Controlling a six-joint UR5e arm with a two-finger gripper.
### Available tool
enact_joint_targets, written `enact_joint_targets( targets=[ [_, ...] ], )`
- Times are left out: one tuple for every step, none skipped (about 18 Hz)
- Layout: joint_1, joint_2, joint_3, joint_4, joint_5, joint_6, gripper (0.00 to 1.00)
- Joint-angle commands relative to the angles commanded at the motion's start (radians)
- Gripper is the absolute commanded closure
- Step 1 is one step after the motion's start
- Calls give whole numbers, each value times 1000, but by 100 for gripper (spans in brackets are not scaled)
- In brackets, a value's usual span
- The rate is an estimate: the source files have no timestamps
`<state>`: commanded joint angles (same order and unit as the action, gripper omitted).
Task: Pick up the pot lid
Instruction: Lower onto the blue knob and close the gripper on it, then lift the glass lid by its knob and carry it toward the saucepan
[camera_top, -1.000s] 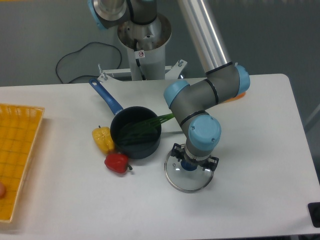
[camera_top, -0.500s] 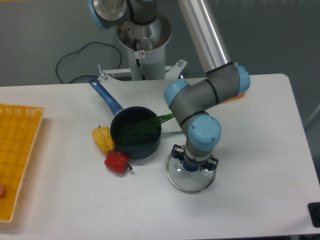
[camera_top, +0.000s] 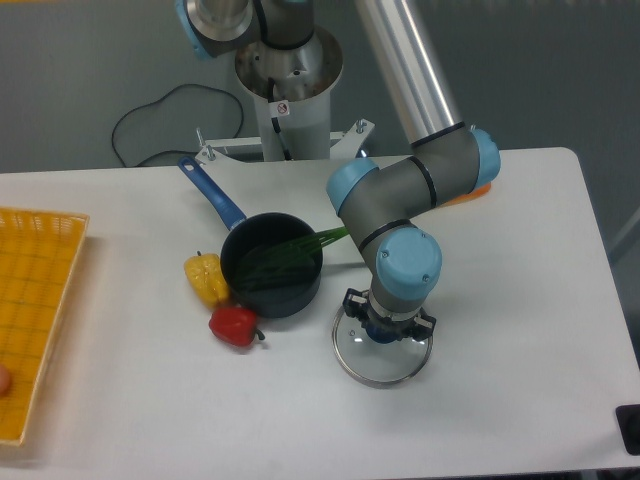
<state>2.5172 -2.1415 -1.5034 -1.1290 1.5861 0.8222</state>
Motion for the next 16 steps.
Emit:
enact_joint_targets(
  targets=[
    [0,0,8,-2,2,0,52],
    [0,0,15,-3,3,0,52],
    [0,2,25,-5,3,0,52],
    [-2,3,32,-8,3,2,52],
    [-2,6,43,-24,3,3,52],
    [-2,12,51,-46,3,17,52],
    [-3,20,49,-66,3,38,52],
    [-3,29,51,-78,2,58,52],
    [-3,40,52,-87,0,70,52],
    [-3,47,54,-104,-2,83,52],
    [-3,54,60,-126,0,97,52],
    [-3,61,66,-149,2,112,52],
    [-3,67,72,-167,2,130,52],
    [-6,72,78,-173,0,144,52],
    [-8,80,81,-176,-5,147,52],
    [-11,84,86,-179,-6,149,52]
  ],
)
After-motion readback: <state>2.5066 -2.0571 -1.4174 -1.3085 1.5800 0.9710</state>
